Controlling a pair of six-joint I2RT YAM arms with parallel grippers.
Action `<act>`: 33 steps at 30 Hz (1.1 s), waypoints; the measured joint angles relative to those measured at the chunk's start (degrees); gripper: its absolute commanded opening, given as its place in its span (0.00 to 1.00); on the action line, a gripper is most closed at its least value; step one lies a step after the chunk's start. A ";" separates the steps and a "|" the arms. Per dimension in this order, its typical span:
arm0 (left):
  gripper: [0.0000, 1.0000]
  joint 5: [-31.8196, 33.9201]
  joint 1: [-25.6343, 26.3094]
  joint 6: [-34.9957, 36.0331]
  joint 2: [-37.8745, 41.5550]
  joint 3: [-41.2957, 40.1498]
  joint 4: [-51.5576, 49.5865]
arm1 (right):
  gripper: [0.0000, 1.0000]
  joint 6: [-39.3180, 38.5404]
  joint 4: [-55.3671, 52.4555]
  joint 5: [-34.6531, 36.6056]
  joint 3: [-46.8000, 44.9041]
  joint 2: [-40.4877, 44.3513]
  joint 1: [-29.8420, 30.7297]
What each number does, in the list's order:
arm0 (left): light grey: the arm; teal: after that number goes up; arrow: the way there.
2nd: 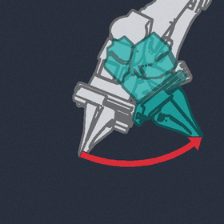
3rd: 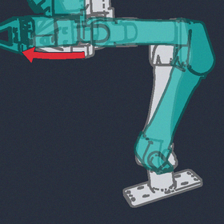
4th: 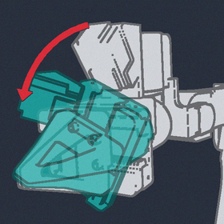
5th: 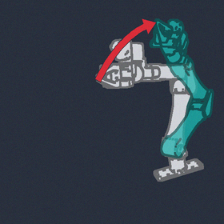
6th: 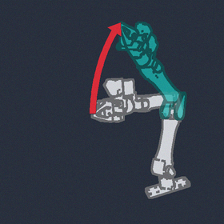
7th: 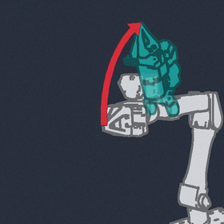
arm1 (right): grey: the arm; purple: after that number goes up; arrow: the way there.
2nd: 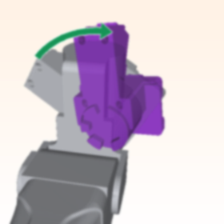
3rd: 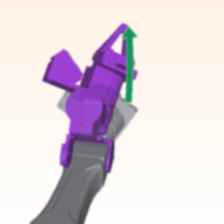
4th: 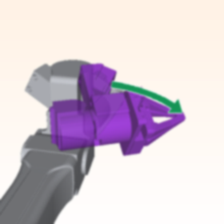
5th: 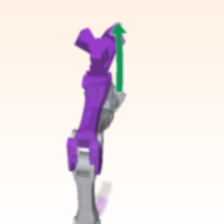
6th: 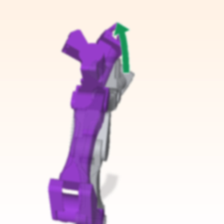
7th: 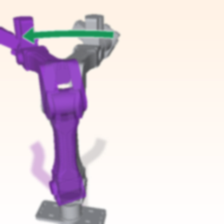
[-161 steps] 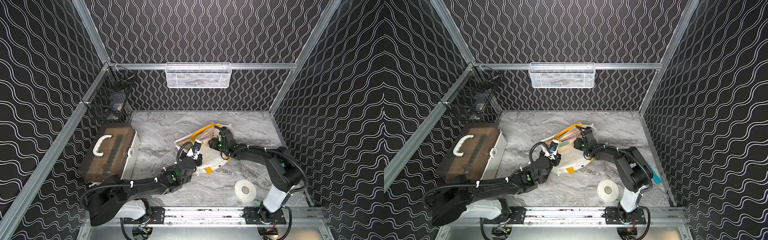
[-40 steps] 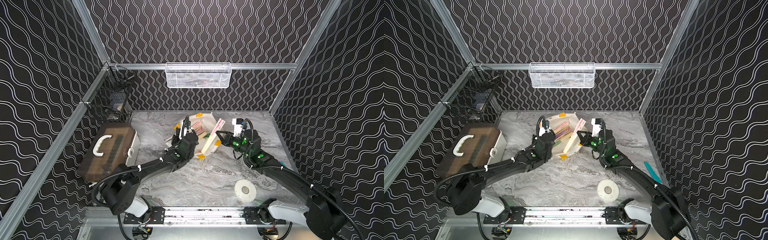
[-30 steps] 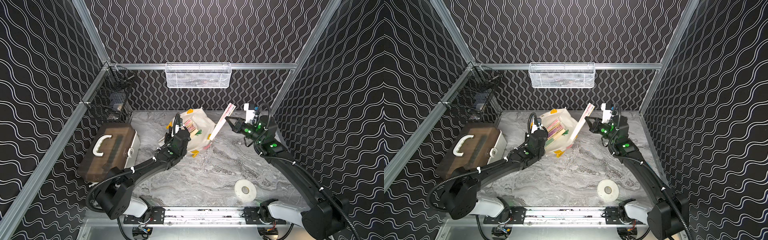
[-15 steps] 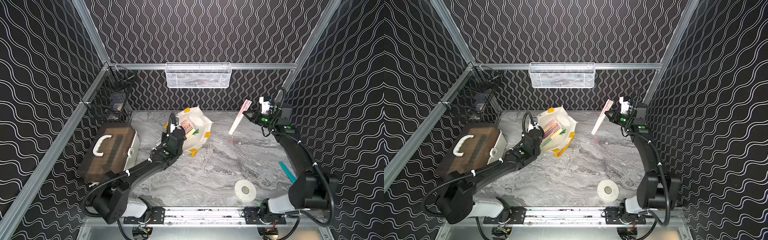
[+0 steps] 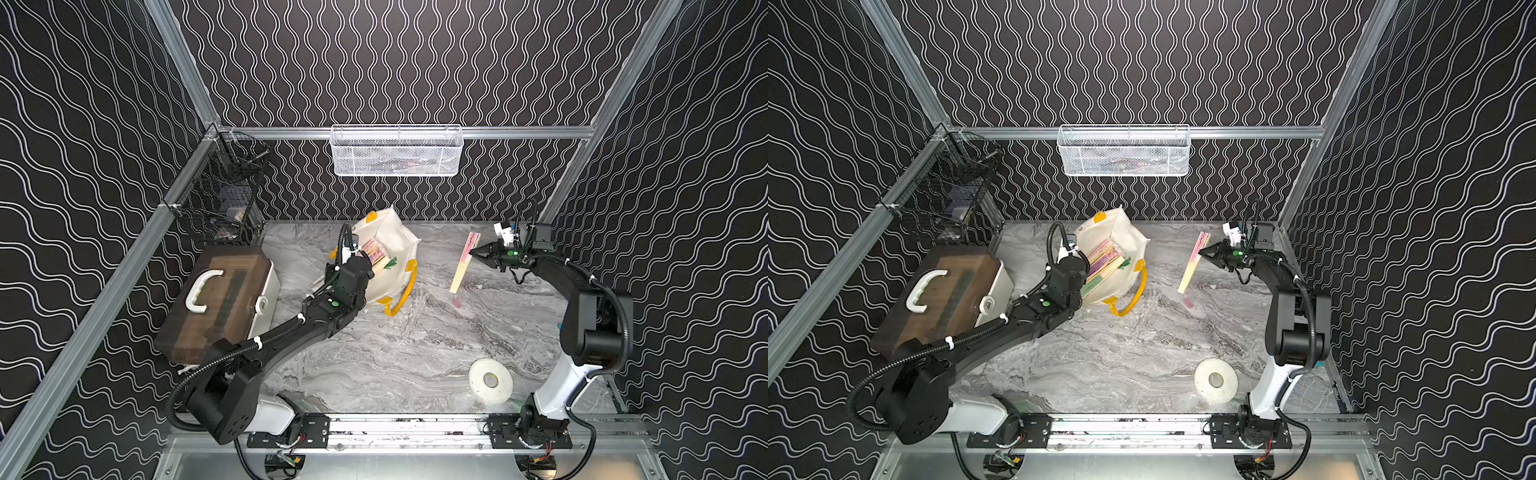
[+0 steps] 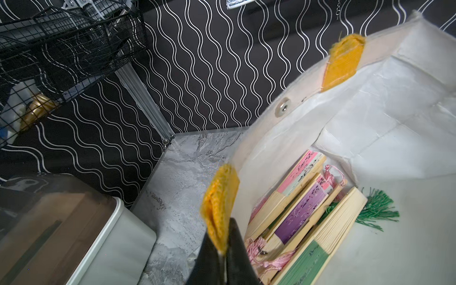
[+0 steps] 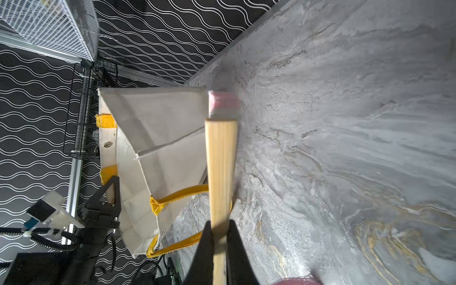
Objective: Take out the folding fans from the tote bags
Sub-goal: Place the folding fan at the center of the board.
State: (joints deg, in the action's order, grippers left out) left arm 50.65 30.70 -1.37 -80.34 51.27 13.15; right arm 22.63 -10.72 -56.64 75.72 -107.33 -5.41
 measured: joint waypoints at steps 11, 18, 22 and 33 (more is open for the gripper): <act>0.00 -0.33 -0.11 -0.42 -0.15 0.13 -0.33 | 0.01 -4.17 -4.98 -3.63 7.65 -12.24 1.66; 0.00 -0.46 -0.15 -0.68 -0.15 0.13 -0.35 | 0.02 -8.22 -10.86 -3.54 14.64 -19.69 1.86; 0.00 -0.46 -0.15 -0.98 -0.24 0.13 -0.35 | 0.05 -10.71 -15.10 -2.40 19.08 -23.67 1.92; 0.00 -1.53 -0.15 -2.91 0.50 0.50 -2.25 | 0.12 -13.07 -20.35 0.20 27.15 -31.45 1.81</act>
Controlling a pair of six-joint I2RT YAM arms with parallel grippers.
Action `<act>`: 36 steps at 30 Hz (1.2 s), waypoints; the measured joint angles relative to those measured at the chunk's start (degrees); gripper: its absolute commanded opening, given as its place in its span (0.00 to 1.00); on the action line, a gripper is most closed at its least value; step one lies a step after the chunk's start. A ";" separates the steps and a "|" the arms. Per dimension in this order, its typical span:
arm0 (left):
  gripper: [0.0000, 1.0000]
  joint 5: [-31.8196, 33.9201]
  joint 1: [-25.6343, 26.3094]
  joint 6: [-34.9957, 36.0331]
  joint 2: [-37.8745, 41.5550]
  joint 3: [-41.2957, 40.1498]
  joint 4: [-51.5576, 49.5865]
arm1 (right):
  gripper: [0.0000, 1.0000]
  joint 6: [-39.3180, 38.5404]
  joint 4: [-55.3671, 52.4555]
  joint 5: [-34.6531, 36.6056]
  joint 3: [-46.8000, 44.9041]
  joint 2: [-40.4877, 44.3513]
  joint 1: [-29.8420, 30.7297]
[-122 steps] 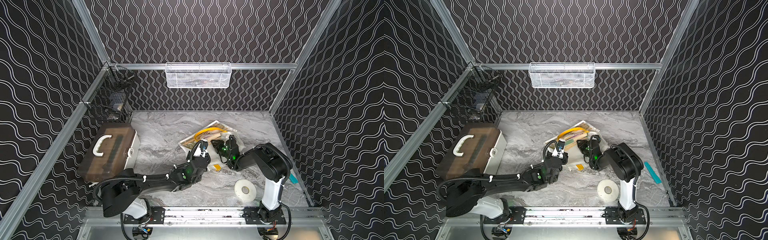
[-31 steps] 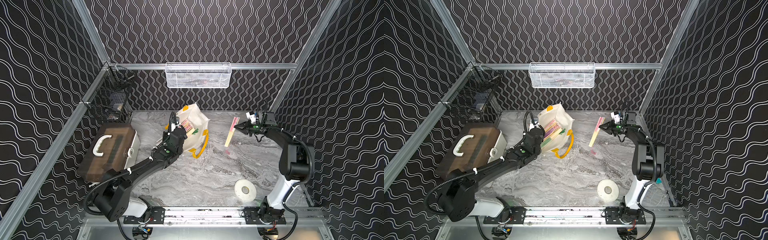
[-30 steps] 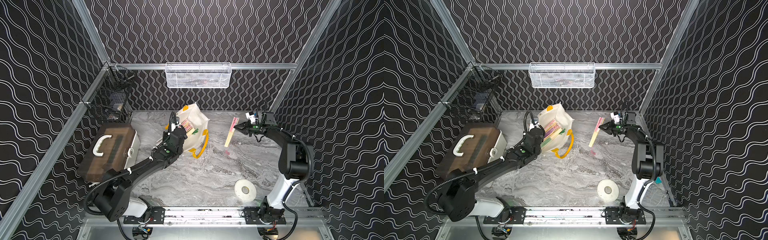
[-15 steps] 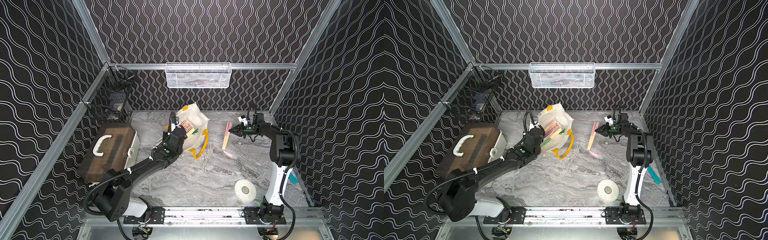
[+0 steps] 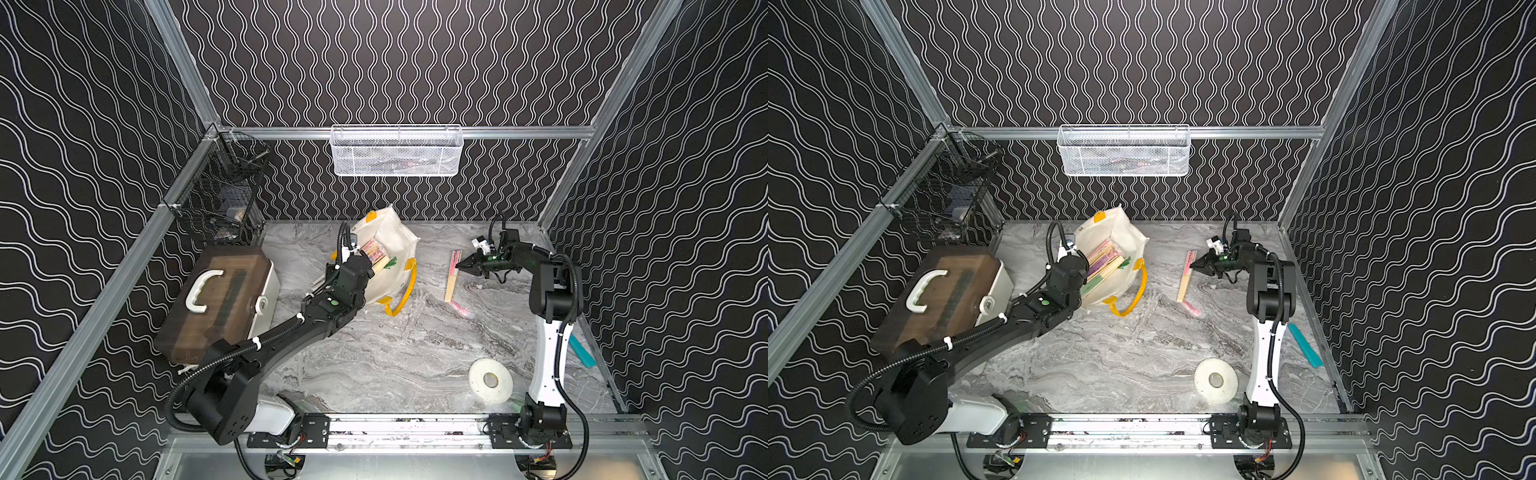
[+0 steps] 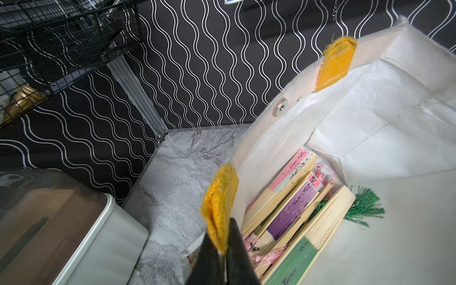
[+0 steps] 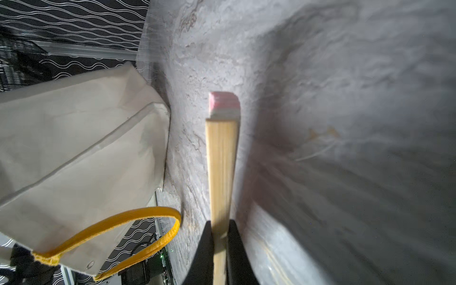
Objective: Take out the folding fans from the tote bags
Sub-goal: Place the folding fan at the center of the board.
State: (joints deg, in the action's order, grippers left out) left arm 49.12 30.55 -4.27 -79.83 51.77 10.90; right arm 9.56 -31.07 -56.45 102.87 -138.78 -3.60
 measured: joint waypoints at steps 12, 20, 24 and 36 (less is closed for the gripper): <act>0.00 -1.27 -0.02 -0.50 0.04 -0.15 -0.39 | 0.50 -1.22 -6.27 5.84 7.15 -2.08 0.11; 0.00 -3.69 -0.04 -0.48 0.35 -1.64 1.20 | 0.55 3.69 -6.99 24.15 -2.03 12.41 0.37; 0.00 -5.25 -0.04 -0.48 1.16 -3.26 2.91 | 0.56 7.54 -4.70 29.57 -8.61 24.37 2.91; 0.00 -7.76 0.44 -0.74 1.79 -4.15 4.07 | 0.54 14.05 1.81 39.58 -17.44 46.82 22.43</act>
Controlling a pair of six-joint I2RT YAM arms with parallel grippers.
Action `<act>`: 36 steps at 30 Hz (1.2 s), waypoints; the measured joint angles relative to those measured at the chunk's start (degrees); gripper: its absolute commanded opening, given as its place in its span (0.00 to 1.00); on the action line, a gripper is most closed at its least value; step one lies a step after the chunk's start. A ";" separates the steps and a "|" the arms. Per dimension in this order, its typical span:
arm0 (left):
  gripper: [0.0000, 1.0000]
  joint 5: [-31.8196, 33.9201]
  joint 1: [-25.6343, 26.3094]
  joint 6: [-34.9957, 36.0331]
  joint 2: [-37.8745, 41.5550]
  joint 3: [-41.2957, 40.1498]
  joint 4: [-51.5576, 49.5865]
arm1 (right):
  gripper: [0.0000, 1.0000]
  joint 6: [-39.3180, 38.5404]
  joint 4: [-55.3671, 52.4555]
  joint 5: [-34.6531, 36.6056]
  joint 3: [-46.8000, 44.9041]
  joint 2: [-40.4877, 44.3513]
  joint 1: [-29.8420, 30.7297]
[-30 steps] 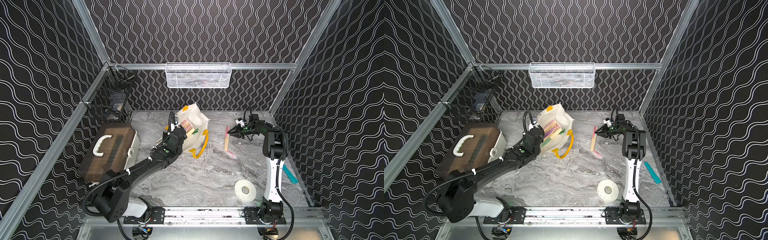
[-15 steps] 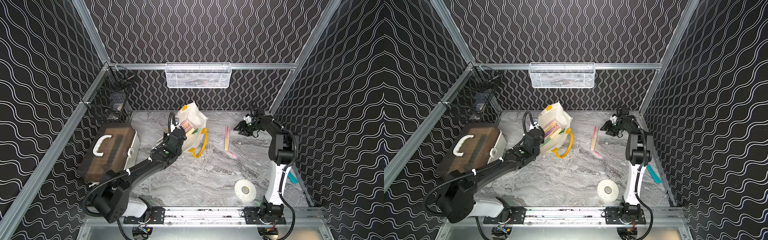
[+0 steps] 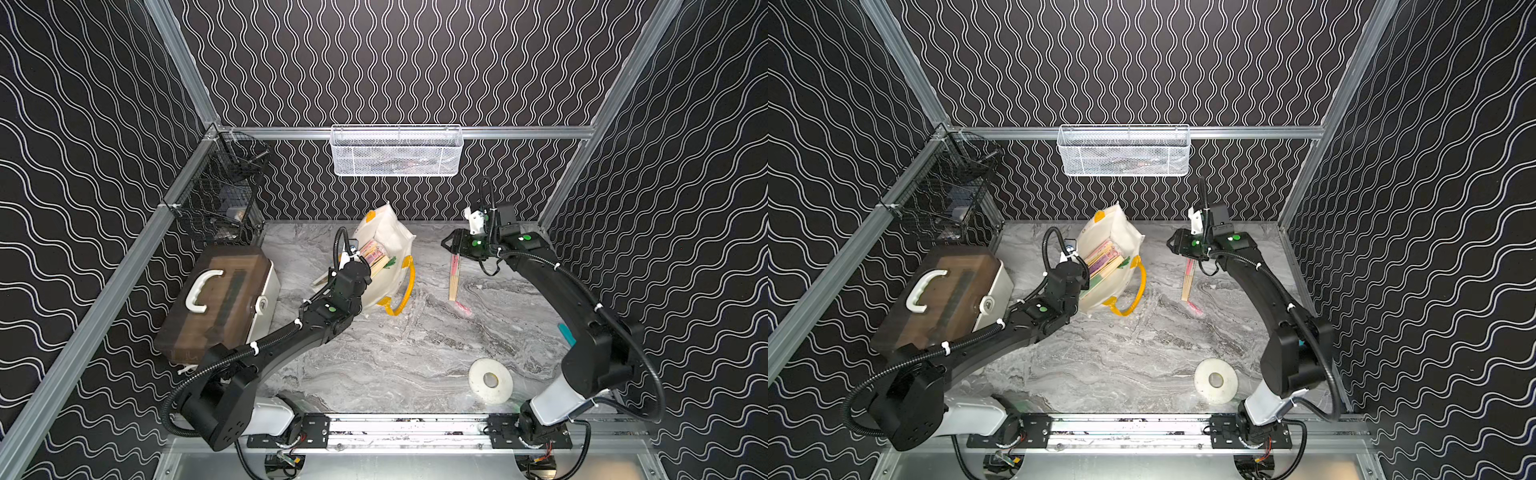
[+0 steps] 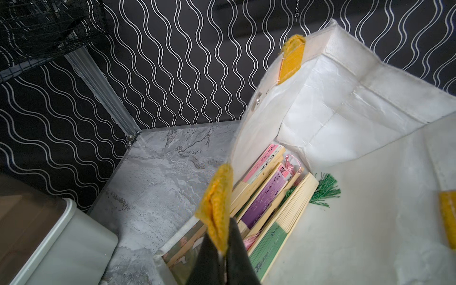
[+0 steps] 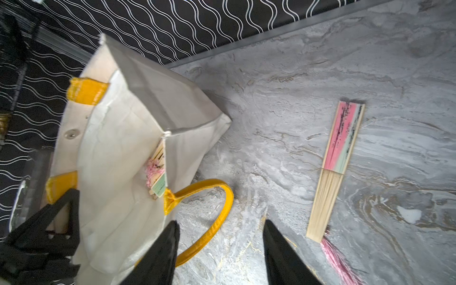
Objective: Take out the folding fans from the tote bags
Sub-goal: Place the folding fan at the center of the board, then pick up the folding fan from the canvas bag.
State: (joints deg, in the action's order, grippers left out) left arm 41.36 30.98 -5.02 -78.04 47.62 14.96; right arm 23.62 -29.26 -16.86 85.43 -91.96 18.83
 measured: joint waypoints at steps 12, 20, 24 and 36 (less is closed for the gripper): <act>0.00 -1.75 3.74 -1.03 -0.55 -1.53 3.04 | 0.48 7.21 11.58 0.02 -10.36 6.36 10.99; 0.00 -1.90 7.21 -0.98 -0.94 -1.70 3.61 | 0.45 8.76 16.76 1.73 -11.13 1.27 13.51; 0.00 -1.68 8.20 -0.83 -0.46 -3.21 5.07 | 0.44 8.70 17.25 2.38 -10.54 -1.53 14.91; 0.00 -1.20 12.41 0.52 2.60 -8.72 10.71 | 0.42 8.26 19.26 5.16 -6.93 -5.46 16.15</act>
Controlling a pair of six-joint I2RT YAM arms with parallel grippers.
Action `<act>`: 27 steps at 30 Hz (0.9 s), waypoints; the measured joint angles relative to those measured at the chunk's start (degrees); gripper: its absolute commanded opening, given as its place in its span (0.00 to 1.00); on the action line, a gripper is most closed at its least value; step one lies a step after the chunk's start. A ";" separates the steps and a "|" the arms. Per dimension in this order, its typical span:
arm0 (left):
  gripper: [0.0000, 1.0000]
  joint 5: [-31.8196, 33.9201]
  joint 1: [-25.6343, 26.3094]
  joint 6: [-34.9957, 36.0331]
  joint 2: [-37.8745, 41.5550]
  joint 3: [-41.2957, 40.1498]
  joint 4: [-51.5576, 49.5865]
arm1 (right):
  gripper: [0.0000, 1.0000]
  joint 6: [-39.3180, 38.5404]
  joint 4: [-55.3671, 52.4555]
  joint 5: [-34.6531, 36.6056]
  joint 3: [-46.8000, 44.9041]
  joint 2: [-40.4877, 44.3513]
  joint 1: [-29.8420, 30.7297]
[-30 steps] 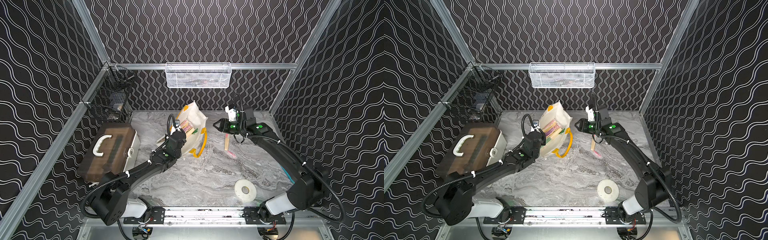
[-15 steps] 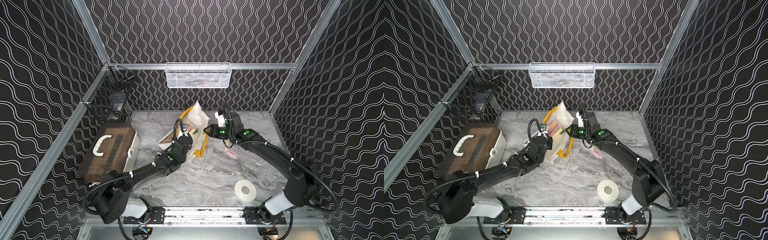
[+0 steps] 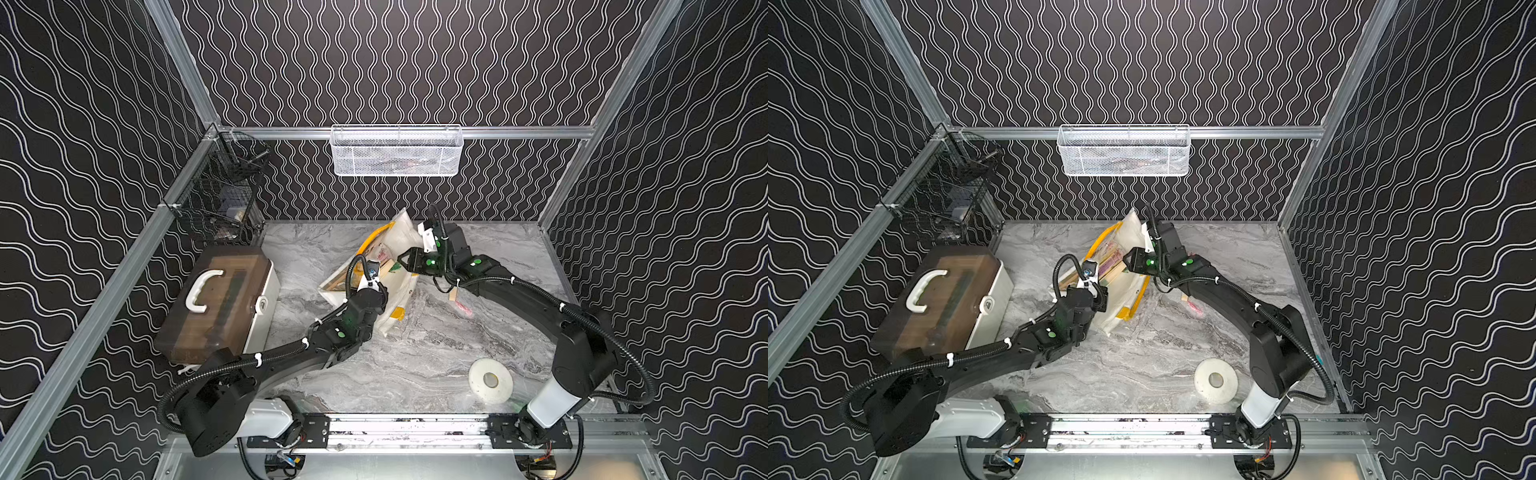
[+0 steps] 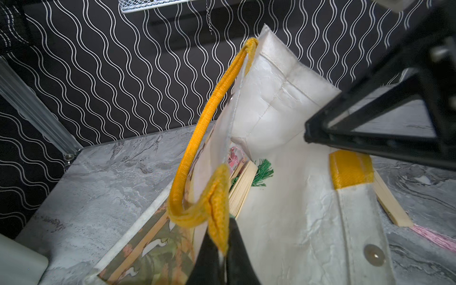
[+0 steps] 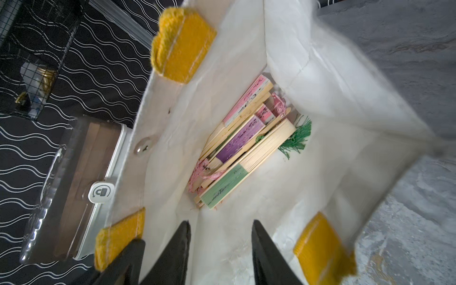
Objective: Take out the folding fans from the tote bags
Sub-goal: Pick up the folding fan from the canvas bag.
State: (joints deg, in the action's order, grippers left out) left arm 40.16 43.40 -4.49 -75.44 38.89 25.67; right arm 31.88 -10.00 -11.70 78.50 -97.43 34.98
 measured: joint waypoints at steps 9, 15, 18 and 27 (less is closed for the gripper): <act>0.00 0.98 2.32 0.13 -0.28 0.28 0.20 | 0.41 0.57 0.90 -0.26 -0.42 -5.75 0.04; 0.00 0.98 2.43 0.04 -0.46 0.28 0.28 | 0.41 0.63 1.75 -0.42 0.39 -9.64 0.63; 0.00 0.96 2.54 -0.09 -0.68 0.28 0.42 | 0.41 0.61 1.73 -0.61 1.38 -11.41 0.92; 0.00 0.57 2.71 -0.26 -0.81 -0.39 1.64 | 0.42 0.46 1.51 3.08 1.70 -15.04 0.79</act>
State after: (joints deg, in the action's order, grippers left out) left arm 40.73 46.11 -4.75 -76.25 38.50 27.31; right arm 32.34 -8.49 -8.62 80.20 -112.46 35.77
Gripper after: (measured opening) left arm 0.086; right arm 0.417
